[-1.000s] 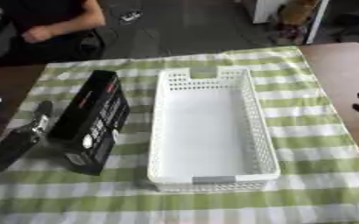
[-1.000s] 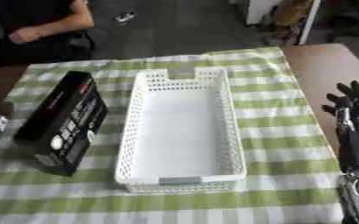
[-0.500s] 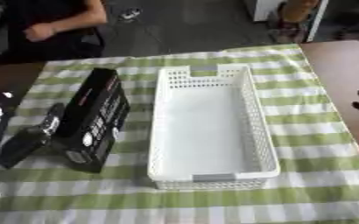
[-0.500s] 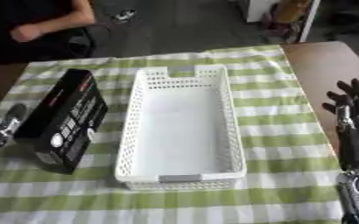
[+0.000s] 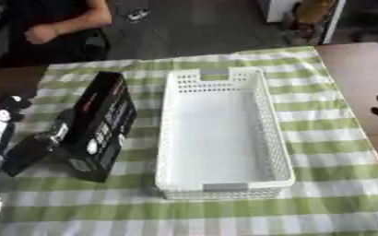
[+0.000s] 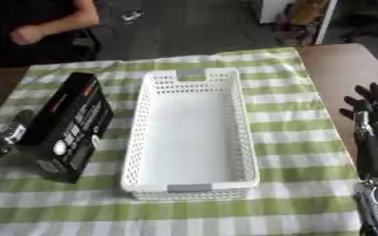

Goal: Pick up objects on the table and place them in the box.

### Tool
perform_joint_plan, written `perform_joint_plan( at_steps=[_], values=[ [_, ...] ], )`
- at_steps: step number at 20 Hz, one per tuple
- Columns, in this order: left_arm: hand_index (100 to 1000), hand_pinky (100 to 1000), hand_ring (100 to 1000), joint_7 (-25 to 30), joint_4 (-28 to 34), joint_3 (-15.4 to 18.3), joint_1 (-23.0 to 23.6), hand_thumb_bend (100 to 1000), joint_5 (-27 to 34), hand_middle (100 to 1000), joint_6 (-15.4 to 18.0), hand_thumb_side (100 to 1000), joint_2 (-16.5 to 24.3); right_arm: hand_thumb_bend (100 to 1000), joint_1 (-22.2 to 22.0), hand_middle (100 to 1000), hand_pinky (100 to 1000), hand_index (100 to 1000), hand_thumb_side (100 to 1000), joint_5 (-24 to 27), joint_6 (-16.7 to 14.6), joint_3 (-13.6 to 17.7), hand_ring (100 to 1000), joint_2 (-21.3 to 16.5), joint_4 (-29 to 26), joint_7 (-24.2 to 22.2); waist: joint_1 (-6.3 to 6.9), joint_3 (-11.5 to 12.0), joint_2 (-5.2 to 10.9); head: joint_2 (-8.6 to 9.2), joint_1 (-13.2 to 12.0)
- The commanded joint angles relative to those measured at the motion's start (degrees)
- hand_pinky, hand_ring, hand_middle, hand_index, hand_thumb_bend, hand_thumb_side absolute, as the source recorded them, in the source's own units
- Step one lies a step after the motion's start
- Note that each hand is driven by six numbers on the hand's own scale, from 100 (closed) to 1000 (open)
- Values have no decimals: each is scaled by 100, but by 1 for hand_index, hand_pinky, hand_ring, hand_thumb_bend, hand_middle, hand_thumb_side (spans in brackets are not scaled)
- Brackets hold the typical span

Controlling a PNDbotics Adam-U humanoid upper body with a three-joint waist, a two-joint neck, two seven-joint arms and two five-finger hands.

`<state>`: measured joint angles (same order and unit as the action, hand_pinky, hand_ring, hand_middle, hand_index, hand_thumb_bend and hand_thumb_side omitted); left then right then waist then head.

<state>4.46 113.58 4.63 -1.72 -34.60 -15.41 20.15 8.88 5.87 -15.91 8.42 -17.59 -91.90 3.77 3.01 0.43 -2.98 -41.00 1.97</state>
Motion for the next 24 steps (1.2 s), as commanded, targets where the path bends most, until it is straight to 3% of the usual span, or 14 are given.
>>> perform_joint_plan(
  at_steps=[1,24],
  values=[
    [937,815,859,16,30,-3,-116,980,-37,861,2,651,23,100,68,885,780,1000,604,12,-9,6,840,-57,-57,-23,-25,-8,43,17,-39],
    [937,818,860,156,-266,-115,-344,953,-262,865,83,675,-61,100,86,886,780,1000,603,20,-9,-12,840,-46,-48,-46,-44,-46,35,29,-64]
  ],
)
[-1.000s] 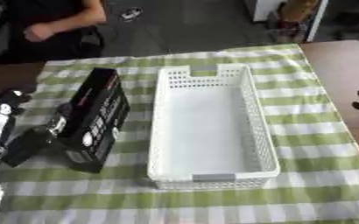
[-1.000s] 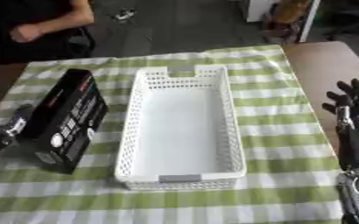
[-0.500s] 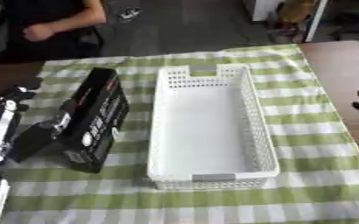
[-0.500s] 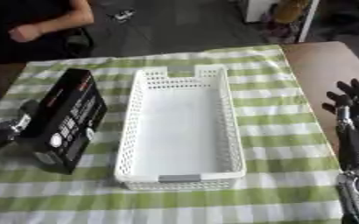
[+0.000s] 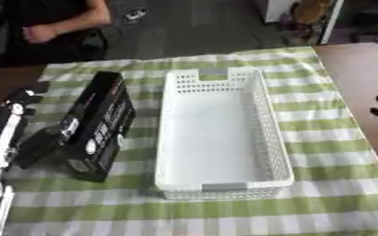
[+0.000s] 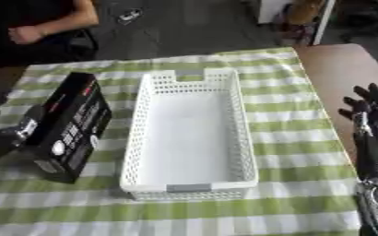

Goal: Pick up objects on the table and place them in the box.

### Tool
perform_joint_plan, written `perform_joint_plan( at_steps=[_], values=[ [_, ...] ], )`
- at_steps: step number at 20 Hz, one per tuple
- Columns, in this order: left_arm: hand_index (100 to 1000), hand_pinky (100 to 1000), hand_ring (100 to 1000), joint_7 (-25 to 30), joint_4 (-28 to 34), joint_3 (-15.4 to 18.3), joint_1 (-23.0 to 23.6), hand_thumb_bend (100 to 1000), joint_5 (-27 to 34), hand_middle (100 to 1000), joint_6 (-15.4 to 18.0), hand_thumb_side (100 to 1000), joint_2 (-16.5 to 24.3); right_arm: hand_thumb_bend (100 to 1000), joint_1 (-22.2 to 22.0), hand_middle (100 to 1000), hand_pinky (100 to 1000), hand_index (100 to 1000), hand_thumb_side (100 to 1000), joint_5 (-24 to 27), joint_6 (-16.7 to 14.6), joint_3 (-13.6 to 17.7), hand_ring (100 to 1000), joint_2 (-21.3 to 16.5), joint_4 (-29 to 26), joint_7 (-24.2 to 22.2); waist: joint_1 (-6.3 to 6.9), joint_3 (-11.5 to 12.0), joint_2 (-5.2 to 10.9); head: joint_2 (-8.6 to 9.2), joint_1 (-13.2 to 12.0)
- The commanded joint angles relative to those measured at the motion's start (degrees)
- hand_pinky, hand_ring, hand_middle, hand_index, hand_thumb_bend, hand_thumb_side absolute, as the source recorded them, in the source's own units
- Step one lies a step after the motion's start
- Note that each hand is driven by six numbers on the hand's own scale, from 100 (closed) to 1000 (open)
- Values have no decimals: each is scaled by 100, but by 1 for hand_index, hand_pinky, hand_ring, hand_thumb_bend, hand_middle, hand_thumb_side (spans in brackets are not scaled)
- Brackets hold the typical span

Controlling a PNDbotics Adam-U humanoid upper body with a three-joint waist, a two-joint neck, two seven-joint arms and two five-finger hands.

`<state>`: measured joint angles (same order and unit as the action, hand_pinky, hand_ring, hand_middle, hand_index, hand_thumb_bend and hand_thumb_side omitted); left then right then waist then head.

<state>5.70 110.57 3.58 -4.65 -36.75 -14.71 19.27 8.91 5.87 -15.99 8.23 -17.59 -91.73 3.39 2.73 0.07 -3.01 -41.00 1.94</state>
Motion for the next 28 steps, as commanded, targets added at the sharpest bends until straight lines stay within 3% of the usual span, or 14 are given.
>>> perform_joint_plan(
  at_steps=[1,28],
  values=[
    [937,818,860,42,21,-15,-50,954,-56,864,17,674,24,100,82,886,780,1000,603,20,0,8,840,-45,-64,-9,-16,-11,38,29,-63],
    [938,833,862,254,-228,-159,-59,921,-204,870,154,700,-62,100,85,886,781,1000,602,40,-5,7,840,-41,-61,-24,-29,-23,12,24,-83]
  ],
)
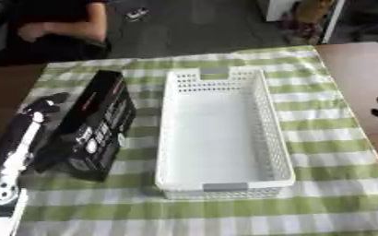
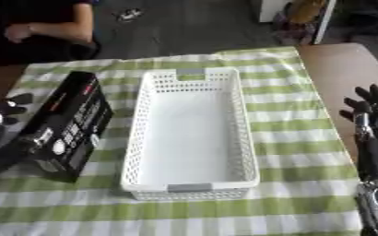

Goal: Pick up objects on the table and place them in the box.

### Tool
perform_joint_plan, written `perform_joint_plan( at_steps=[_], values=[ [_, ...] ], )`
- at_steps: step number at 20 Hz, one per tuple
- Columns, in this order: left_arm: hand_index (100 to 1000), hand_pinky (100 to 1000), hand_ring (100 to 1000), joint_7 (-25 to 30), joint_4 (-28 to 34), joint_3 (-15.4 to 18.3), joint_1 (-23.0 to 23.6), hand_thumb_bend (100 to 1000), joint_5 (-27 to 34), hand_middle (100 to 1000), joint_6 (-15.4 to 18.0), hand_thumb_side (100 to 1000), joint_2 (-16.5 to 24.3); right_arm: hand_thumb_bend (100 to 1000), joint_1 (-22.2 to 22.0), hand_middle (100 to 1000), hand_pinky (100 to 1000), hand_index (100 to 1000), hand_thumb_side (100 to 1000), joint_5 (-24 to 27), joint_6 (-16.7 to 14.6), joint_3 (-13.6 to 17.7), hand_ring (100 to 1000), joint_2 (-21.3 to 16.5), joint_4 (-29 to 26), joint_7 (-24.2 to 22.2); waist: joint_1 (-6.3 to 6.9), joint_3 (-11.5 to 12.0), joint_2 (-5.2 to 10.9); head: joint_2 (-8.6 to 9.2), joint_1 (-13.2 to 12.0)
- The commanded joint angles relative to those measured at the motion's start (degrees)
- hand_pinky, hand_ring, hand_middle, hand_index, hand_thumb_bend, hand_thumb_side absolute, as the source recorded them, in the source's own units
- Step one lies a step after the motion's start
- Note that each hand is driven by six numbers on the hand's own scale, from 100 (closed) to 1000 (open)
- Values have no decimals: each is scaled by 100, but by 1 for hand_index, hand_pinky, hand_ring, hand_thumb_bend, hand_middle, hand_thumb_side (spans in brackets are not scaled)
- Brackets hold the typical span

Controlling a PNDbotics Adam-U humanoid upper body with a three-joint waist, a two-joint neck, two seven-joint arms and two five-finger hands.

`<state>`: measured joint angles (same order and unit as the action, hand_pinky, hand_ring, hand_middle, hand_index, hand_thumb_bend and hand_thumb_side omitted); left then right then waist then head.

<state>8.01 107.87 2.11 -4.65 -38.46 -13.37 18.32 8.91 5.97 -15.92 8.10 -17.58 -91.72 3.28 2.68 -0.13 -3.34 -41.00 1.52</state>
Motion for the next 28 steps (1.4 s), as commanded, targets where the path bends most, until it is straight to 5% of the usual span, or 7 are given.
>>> perform_joint_plan(
  at_steps=[1,28],
  values=[
    [938,833,863,26,35,-14,-60,918,-35,871,22,702,31,100,86,886,781,1000,602,30,-12,20,840,-42,-62,-13,-25,-3,44,25,-40],
    [939,835,864,163,-209,-109,-111,857,-170,889,105,731,1,100,89,887,781,1000,602,40,-12,13,841,-35,-57,-33,-33,-13,40,20,-48]
  ],
)
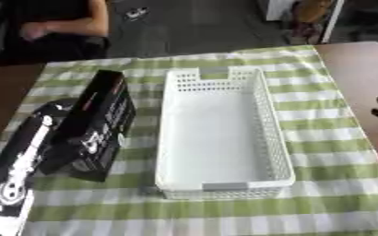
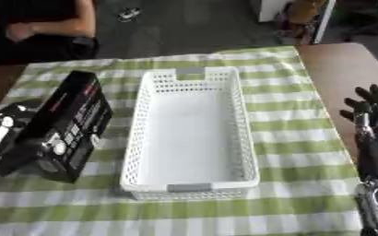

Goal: Pick up objects on the table and place them in the box.

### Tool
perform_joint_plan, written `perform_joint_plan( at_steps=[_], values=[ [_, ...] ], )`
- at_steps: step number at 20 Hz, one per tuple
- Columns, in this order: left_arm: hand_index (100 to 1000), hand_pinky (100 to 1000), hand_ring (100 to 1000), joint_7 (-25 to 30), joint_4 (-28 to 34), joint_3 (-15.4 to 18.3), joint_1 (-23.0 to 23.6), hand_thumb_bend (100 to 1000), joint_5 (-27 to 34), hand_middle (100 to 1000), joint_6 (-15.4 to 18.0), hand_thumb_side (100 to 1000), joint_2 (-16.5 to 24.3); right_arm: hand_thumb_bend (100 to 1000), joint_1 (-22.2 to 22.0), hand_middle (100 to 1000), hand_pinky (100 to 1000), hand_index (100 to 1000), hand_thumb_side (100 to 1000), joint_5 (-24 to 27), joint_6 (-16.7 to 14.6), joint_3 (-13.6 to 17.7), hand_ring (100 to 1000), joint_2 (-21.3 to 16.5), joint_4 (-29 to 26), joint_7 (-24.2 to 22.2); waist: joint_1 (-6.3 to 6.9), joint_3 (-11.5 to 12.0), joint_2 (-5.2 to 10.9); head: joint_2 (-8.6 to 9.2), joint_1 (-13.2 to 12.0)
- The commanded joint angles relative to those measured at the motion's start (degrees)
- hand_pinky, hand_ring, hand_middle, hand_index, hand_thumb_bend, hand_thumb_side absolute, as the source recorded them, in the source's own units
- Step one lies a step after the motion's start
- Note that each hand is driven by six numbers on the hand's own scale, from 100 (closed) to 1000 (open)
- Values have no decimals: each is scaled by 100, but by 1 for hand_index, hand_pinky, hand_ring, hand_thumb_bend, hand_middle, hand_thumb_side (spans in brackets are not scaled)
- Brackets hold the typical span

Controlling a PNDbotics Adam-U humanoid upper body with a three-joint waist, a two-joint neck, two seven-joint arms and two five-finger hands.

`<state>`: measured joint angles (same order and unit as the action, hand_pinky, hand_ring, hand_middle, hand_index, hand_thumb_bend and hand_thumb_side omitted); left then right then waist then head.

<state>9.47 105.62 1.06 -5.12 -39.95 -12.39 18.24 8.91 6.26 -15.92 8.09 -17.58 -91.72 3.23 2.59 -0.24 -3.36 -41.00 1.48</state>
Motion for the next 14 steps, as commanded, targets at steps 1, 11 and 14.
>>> perform_joint_plan(
  at_steps=[1,11,14],
  values=[
    [939,835,864,16,-7,-4,-64,854,-16,889,7,733,5,100,89,887,782,1000,602,11,-12,12,841,-34,-56,-29,-25,-2,42,20,-45],
    [939,836,865,-12,-221,8,-74,839,-46,891,3,743,-29,100,97,887,782,1000,603,7,-13,8,841,-28,-53,-39,-36,-7,41,26,-47],
    [942,834,865,17,-317,-1,-80,806,-125,892,-8,734,-49,100,96,887,782,1000,604,8,-12,4,841,-25,-52,-44,-39,-9,40,25,-52]
  ],
)
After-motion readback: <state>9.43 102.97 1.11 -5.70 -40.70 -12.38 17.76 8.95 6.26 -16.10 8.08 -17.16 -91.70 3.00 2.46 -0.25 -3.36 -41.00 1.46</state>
